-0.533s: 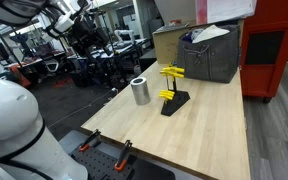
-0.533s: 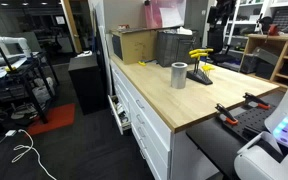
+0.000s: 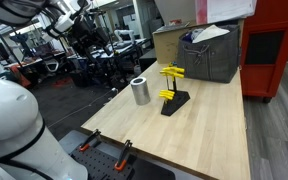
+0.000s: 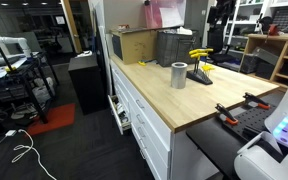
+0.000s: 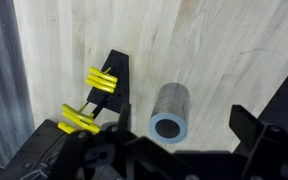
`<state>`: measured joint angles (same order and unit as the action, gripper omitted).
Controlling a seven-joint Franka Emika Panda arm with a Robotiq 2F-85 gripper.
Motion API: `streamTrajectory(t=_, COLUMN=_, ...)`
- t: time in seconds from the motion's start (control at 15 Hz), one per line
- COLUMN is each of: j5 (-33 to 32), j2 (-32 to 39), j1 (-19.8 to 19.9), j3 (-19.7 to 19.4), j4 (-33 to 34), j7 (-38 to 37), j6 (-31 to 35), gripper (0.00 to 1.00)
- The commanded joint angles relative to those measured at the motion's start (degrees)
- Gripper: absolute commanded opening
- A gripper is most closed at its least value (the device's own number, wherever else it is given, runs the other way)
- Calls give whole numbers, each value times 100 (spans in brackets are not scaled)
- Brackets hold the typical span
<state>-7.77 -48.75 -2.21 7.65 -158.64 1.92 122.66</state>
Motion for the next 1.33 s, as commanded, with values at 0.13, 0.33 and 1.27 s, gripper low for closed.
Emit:
streamTrajectory(t=0.13, j5=-64, j2=10, j1=-76, j3=-67, j4=16, j7=-53, j6=-26, gripper=100)
streamTrajectory(t=0.33, j5=-64, j2=10, j1=-76, j3=-67, j4=16, j7=-53, j6=-26, gripper=100)
streamTrajectory(t=1.27, j5=76, j2=2011, j1=200, j3=-499, j4=1081, j7=-140, j6=195, gripper=100)
